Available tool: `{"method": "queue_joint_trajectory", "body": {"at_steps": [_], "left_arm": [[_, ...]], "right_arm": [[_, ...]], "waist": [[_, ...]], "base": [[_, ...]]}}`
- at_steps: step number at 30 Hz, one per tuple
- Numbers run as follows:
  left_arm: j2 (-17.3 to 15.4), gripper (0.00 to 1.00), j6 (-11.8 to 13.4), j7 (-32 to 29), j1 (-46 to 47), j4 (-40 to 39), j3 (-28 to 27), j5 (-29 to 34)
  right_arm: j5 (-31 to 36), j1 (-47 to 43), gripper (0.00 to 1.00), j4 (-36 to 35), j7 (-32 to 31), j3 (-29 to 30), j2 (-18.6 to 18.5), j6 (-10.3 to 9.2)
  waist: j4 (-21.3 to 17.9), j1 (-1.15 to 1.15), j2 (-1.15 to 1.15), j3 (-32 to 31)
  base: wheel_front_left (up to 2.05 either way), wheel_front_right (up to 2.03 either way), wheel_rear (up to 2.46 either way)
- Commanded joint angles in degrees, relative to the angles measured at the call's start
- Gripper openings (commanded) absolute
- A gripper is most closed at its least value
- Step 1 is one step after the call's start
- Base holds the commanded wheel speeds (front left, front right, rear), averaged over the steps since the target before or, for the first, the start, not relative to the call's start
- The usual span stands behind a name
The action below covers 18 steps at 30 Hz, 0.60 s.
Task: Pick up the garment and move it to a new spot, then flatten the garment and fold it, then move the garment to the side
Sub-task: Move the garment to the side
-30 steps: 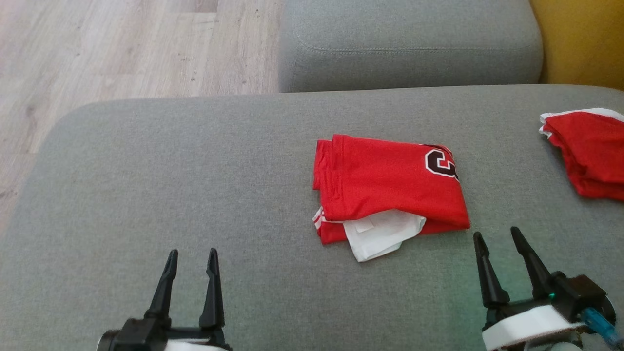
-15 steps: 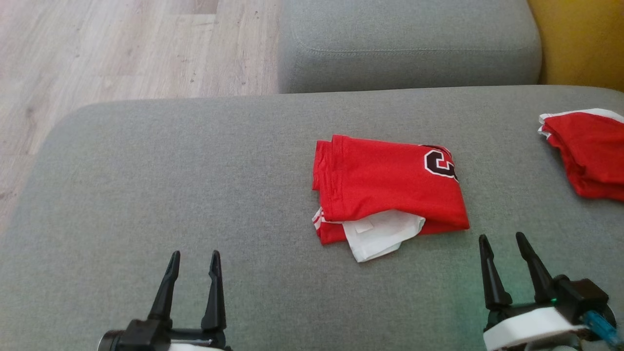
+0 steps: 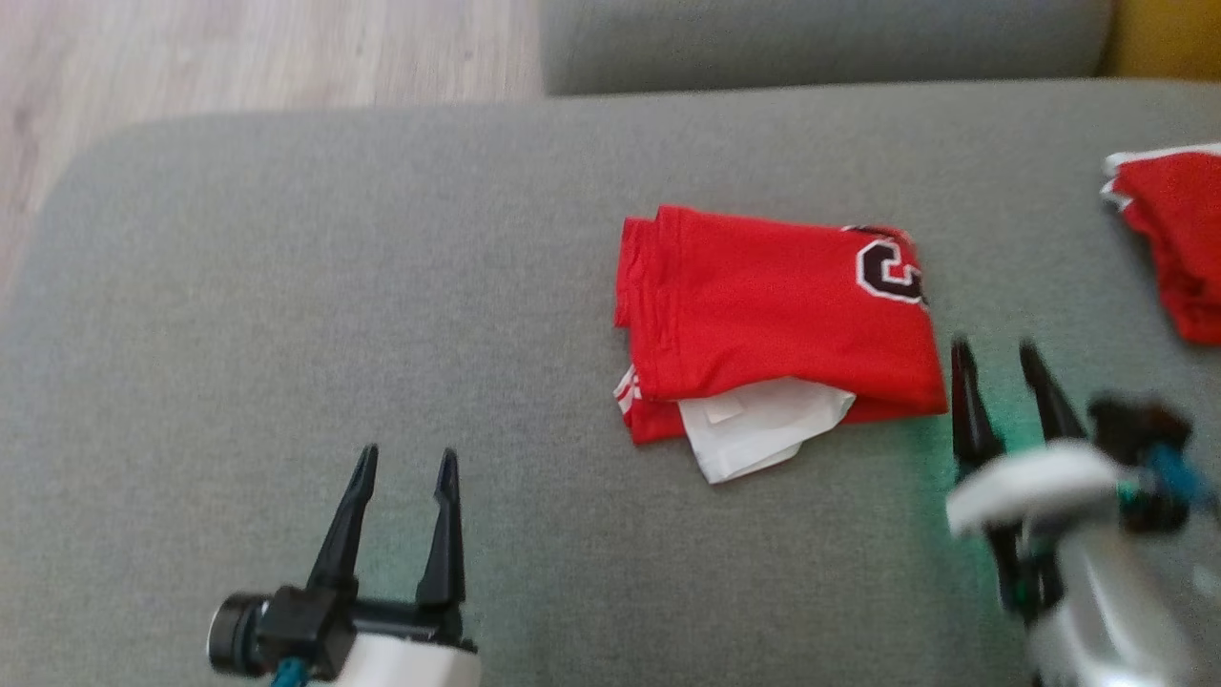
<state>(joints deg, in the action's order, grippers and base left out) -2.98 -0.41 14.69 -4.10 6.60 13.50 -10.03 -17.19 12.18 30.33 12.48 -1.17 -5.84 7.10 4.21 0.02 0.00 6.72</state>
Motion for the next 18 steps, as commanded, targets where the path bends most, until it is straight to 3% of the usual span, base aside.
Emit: {"method": "queue_joint_trajectory", "body": {"at_steps": [1, 8, 10, 11, 14, 18], "left_arm": [[0.1, 1.0, 0.4, 0.3, 2.7, -2.0, -1.1, 0.4], [0.1, 1.0, 0.6, 0.3, 5.9, -1.4, 1.7, 0.3], [0.1, 1.0, 0.8, 0.3, 6.5, -1.2, 2.0, 0.3], [0.1, 1.0, 0.9, 0.3, 6.7, -1.2, 2.1, 0.3], [0.1, 1.0, 1.4, 0.3, 6.9, -1.5, 1.7, 0.2], [0.1, 1.0, 1.5, 0.3, 7.0, -2.1, 0.9, 0.4]], "right_arm": [[-0.5, 3.6, 1.0, -0.1, -0.8, -1.5, -1.0, 0.39], [-4.2, 14.9, 1.0, 11.7, -6.8, -4.2, -2.4, 0.39], [-5.4, 16.3, 0.29, 15.0, -8.9, -5.2, -2.0, 0.39], [-6.3, 16.7, 0.0, 16.0, -9.3, -5.8, -1.8, 0.39], [-8.1, 17.6, 0.0, 15.9, -7.2, -8.8, -2.3, 0.39], [-5.4, 19.8, 0.0, 15.3, -3.3, -11.5, -7.1, 0.39]], "waist": [[0.6, -0.02, 0.0, 2.3], [2.8, -0.02, 0.0, 6.0], [3.3, -0.02, 0.0, 6.5], [3.5, -0.02, 0.0, 6.8], [3.1, -0.02, 0.0, 7.3], [0.7, -0.02, 0.0, 8.8]], "base": [[0.0, 0.0, 0.0], [0.0, 0.0, 0.0], [0.0, 0.0, 0.0], [0.0, 0.0, 0.0], [0.0, 0.0, 0.0], [0.0, 0.0, 0.0]]}}
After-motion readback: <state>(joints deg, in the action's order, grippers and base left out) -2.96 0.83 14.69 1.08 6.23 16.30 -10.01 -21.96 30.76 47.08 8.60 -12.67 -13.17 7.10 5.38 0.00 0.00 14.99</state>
